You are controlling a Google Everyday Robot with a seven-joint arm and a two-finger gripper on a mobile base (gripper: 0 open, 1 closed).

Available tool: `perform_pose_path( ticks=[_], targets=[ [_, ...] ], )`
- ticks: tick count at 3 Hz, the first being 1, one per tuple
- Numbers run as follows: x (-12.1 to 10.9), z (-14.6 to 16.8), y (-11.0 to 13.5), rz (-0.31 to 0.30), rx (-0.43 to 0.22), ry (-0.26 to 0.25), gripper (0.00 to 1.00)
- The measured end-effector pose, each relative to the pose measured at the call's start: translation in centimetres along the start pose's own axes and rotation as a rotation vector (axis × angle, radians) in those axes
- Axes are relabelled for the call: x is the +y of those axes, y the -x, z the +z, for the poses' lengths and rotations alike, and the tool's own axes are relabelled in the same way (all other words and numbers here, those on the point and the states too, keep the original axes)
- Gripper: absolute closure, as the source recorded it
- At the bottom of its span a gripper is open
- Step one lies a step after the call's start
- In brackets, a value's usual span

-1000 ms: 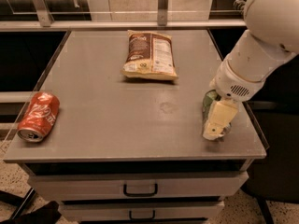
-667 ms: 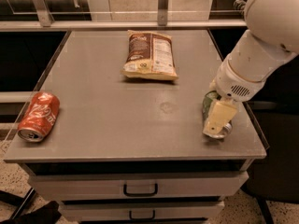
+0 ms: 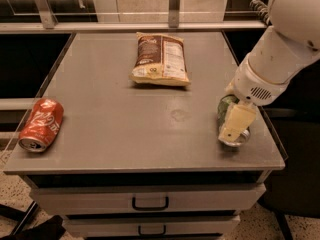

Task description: Place 7up can into top drawer

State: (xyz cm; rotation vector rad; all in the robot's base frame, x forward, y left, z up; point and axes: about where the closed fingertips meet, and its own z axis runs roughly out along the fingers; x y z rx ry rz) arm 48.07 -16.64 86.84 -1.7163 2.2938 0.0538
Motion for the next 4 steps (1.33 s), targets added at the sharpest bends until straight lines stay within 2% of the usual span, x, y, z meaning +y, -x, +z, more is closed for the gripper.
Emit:
perform_pose_path(
  ticks=[1,2,3,4],
  targets=[
    [-0.5,-4.2,1.9,-0.043,-0.041,-0.048,1.00],
    [-1.3,-7.4,4.3,-0.092,-0.075,-0.093,1.00],
    [-1.3,-7.4,4.3,-0.092,-0.075,-0.093,1.00],
    [-1.1,-7.7,3.8,-0.052,-0.052,-0.064,1.00]
  ],
)
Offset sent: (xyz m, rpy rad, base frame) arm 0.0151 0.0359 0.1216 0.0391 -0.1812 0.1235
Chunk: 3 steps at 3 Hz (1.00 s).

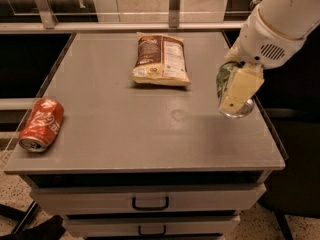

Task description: Place 7up can into top drawer

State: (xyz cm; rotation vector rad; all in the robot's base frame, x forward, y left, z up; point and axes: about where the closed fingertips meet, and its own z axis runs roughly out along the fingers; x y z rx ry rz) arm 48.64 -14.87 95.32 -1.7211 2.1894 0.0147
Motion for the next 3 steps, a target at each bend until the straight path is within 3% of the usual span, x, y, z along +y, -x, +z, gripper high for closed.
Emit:
perform_pose_path(
  ticks=[1,2,3],
  targets=[
    [0.2,0.1,-1.0,0.062,0.017,0.048,1.00],
    [0.2,0.1,-1.0,0.062,0.017,0.048,1.00],
    [1.1,2.1,-2.3,0.094,-0.016,0.060,1.00]
  ],
)
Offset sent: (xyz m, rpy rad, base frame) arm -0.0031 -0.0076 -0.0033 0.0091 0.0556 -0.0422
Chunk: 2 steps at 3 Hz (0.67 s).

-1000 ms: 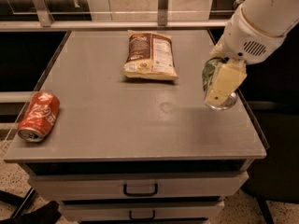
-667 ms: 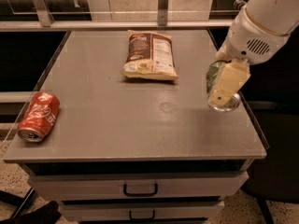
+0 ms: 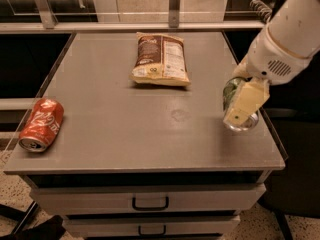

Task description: Place 7up can into top drawer

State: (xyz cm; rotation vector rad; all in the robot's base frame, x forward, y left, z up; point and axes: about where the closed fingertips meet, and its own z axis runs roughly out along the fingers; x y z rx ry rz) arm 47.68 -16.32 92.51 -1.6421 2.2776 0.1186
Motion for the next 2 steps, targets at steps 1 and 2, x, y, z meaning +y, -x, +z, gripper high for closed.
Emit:
perform_pose_path(
  ticks=[1,2],
  targets=[
    [0.9,3.0,-1.8,0.020,-0.025,0.014,1.00],
    [1.1,5.4,-2.5,0.017,-0.029,0.034,1.00]
  ],
)
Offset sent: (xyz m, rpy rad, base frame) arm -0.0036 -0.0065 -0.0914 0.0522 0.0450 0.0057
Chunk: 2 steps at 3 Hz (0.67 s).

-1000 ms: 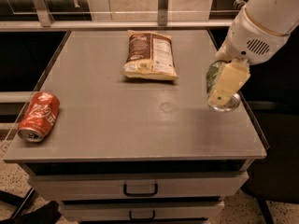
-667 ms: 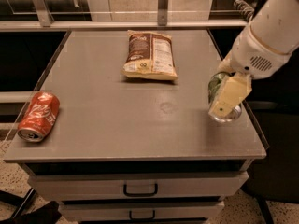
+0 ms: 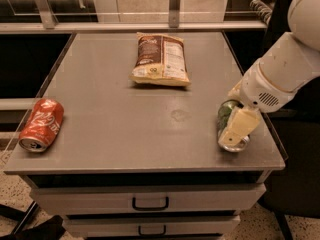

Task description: Place 7up can into top drawer

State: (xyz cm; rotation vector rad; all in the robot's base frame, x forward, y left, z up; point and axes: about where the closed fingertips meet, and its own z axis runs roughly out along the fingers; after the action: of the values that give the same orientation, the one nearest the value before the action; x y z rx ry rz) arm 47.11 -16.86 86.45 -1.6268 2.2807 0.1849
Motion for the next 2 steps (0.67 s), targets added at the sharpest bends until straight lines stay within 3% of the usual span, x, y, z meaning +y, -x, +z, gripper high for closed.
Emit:
perform_pose_path(
  ticks=[1,2],
  targets=[
    [0.06,0.78,-0.18,-0.004,0.000,0.010,1.00],
    [0.06,0.78,-0.17,-0.004,0.000,0.010,0.81]
  ],
)
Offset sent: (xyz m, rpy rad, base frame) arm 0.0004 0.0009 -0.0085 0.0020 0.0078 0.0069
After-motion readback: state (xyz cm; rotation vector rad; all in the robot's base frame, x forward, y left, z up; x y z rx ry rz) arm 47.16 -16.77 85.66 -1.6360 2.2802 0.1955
